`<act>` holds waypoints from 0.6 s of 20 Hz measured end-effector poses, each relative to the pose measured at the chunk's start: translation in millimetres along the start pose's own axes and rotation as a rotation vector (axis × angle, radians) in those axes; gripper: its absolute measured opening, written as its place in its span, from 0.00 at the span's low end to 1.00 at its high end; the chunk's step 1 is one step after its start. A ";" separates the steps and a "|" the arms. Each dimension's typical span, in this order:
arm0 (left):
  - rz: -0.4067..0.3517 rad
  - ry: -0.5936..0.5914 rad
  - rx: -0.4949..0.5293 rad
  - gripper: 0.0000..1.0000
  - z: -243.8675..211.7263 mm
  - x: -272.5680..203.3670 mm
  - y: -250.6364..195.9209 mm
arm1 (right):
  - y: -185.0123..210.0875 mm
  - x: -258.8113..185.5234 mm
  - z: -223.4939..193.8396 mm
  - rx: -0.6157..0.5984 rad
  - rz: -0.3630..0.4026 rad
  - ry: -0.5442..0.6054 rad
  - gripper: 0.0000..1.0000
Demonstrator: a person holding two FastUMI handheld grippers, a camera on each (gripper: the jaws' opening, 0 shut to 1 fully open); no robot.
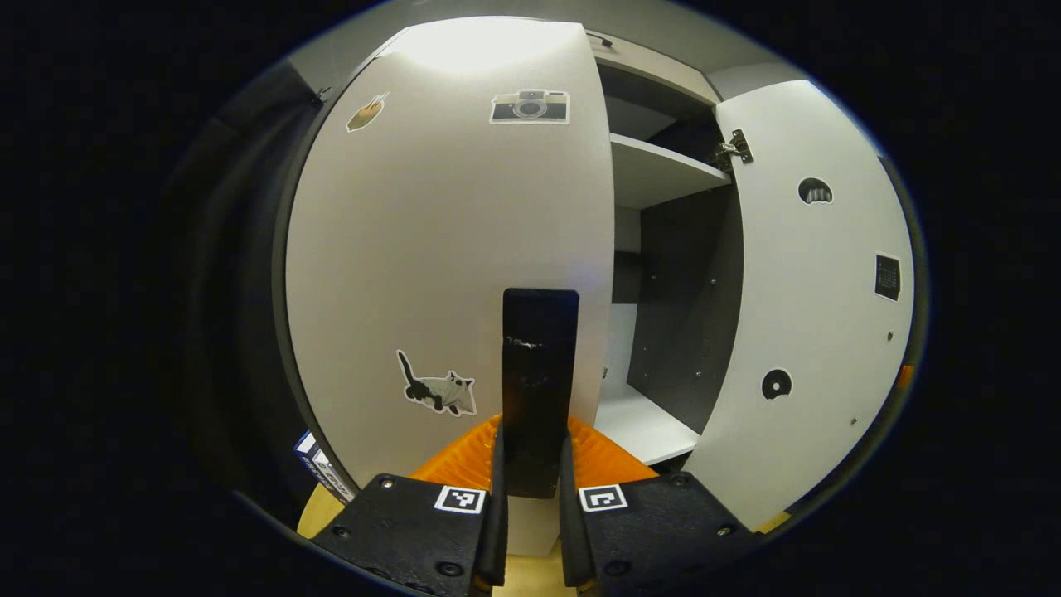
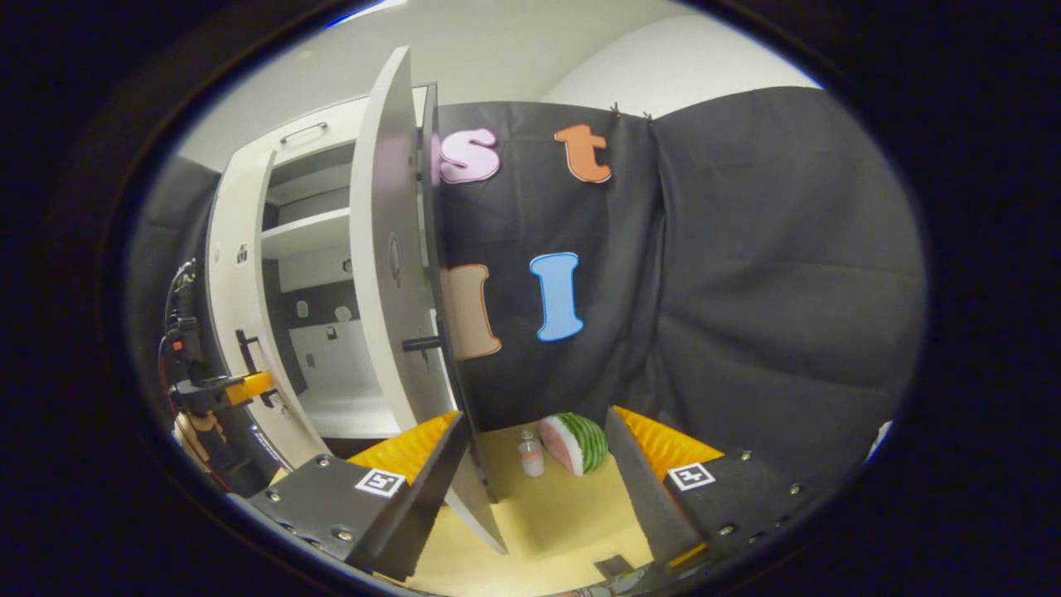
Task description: Open the right door of the double-door shoe cabinet with the right hand, and open the left door with the left hand.
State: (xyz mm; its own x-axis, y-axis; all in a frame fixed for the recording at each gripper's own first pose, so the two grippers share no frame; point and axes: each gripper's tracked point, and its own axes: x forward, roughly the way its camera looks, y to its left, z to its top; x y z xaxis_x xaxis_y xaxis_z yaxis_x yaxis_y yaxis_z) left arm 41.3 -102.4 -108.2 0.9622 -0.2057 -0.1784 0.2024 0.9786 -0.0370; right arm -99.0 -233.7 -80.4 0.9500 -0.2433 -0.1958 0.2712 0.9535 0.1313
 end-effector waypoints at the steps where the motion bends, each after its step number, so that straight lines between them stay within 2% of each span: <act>1: -0.007 0.002 0.000 0.27 -0.2 -0.8 0.2 | 0.5 -0.3 -1.1 0.001 0.002 0.002 0.99; 12: -0.051 0.005 0.006 0.27 -1.8 -11.2 5.3 | 7.5 0.6 -8.3 0.030 0.011 0.012 0.99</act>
State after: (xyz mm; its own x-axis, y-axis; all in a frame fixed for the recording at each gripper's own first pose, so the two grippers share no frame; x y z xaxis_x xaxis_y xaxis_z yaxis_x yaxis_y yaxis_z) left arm 31.3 -94.9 -108.2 0.9496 -0.2553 -0.1818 0.2521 0.9668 -0.0406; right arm -97.7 -225.2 -87.7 0.9512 -0.2300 -0.2058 0.2651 0.9504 0.1628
